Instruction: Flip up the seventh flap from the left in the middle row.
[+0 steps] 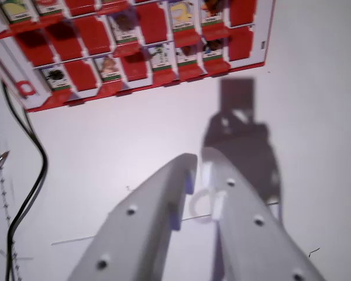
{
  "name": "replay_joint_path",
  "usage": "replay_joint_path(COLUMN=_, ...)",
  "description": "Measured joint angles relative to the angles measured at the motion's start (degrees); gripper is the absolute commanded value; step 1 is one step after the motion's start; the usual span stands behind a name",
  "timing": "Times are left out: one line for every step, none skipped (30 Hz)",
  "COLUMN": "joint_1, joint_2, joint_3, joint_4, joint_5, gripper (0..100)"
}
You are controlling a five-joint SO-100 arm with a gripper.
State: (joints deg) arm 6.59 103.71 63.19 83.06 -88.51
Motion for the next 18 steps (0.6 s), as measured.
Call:
replay_joint_path(joint_1=0.79, joint_2=0.00, joint_3=1.32, joint_4=-1.58, joint_5=-0.26, gripper=0)
replay_joint_path(joint_1=1.41, joint_2=0.00, joint_3=2.46, joint_4=-2.81, joint_5=-0.62, gripper=0)
replay_joint_path(joint_1=2.02, joint_2=0.00, joint_3=3.08, joint_4=-4.04, joint_5=-0.88, gripper=0)
replay_joint_path(joint_1=2.64, joint_2=-0.09, joint_3=3.69, joint_4=-5.19, joint_5=-1.32, gripper=0)
replay_joint_path(joint_1=3.34, joint_2=-0.09, joint_3=4.22, joint_4=-6.33, joint_5=-1.58, gripper=0)
replay_joint_path(joint_1=4.04, joint_2=-0.09, joint_3=4.48, joint_4=-7.47, joint_5=-1.85, gripper=0)
replay_joint_path(joint_1=4.83, joint_2=-0.62, joint_3=4.48, joint_4=-8.44, joint_5=-2.20, gripper=0)
replay_joint_path(joint_1=5.80, joint_2=-1.23, joint_3=4.48, joint_4=-9.32, joint_5=-2.46, gripper=0)
replay_joint_path(joint_1=6.68, joint_2=-2.02, joint_3=4.75, joint_4=-10.46, joint_5=-2.72, gripper=0)
replay_joint_path(joint_1=7.38, joint_2=-2.64, joint_3=5.27, joint_4=-11.60, joint_5=-2.99, gripper=0)
replay_joint_path(joint_1=8.00, joint_2=-3.34, joint_3=6.15, joint_4=-12.74, joint_5=-3.25, gripper=0)
replay_joint_path(joint_1=8.44, joint_2=-4.04, joint_3=7.12, joint_4=-14.06, joint_5=-3.52, gripper=0)
replay_joint_path(joint_1=8.88, joint_2=-5.01, joint_3=7.91, joint_4=-15.38, joint_5=-3.69, gripper=0)
replay_joint_path(joint_1=9.14, joint_2=-5.89, joint_3=8.88, joint_4=-16.70, joint_5=-3.87, gripper=0)
replay_joint_path(joint_1=9.58, joint_2=-6.68, joint_3=9.76, joint_4=-18.11, joint_5=-4.04, gripper=0)
replay_joint_path(joint_1=10.02, joint_2=-7.47, joint_3=10.46, joint_4=-19.34, joint_5=-4.13, gripper=0)
replay_joint_path(joint_1=10.46, joint_2=-8.09, joint_3=10.99, joint_4=-20.57, joint_5=-4.22, gripper=0)
replay_joint_path(joint_1=10.90, joint_2=-8.79, joint_3=11.60, joint_4=-21.97, joint_5=-4.22, gripper=0)
